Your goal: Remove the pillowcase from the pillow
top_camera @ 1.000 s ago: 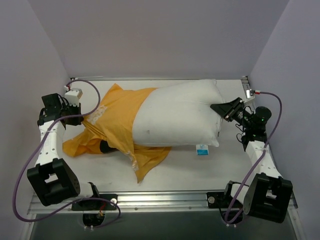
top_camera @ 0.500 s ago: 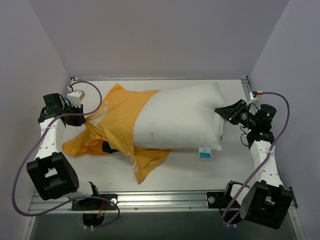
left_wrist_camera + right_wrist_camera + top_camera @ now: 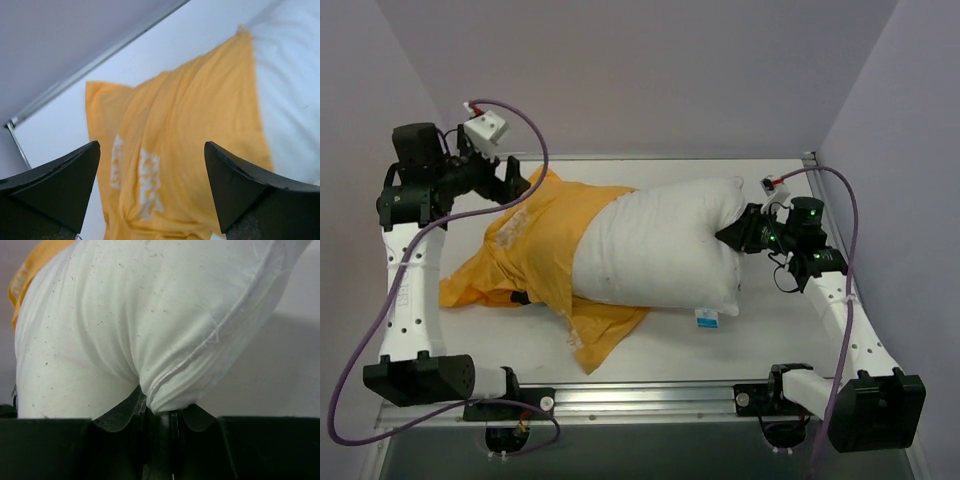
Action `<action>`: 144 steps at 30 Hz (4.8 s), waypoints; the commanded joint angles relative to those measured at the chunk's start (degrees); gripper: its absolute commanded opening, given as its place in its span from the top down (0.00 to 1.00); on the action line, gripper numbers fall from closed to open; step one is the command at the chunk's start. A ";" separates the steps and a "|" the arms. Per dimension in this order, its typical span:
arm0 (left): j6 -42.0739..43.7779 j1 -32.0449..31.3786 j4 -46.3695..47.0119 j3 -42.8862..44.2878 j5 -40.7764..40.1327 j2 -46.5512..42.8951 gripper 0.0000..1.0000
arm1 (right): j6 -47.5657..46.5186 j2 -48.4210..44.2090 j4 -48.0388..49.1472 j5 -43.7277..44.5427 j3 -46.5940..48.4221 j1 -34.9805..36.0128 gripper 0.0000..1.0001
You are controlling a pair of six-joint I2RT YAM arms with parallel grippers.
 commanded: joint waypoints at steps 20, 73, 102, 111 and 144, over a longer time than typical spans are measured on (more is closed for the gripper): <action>-4.07 -29.46 -6.29 16.69 -19.54 29.50 0.39 | -5.08 -1.71 -7.77 4.33 -0.52 7.53 1.00; -12.69 -18.04 0.84 33.55 -41.35 45.75 0.94 | -3.15 -8.91 -12.52 7.59 -2.89 -4.24 1.00; -7.85 -16.53 15.33 -4.14 -17.25 21.41 0.98 | -9.20 -2.60 -27.19 28.68 17.83 2.24 0.16; -10.40 -16.89 13.14 -1.24 -16.19 20.71 0.98 | -19.31 23.05 -22.63 25.79 41.00 26.05 0.04; -12.60 -10.23 11.65 2.09 -29.64 25.71 0.98 | -6.67 39.54 4.62 26.14 25.34 30.92 1.00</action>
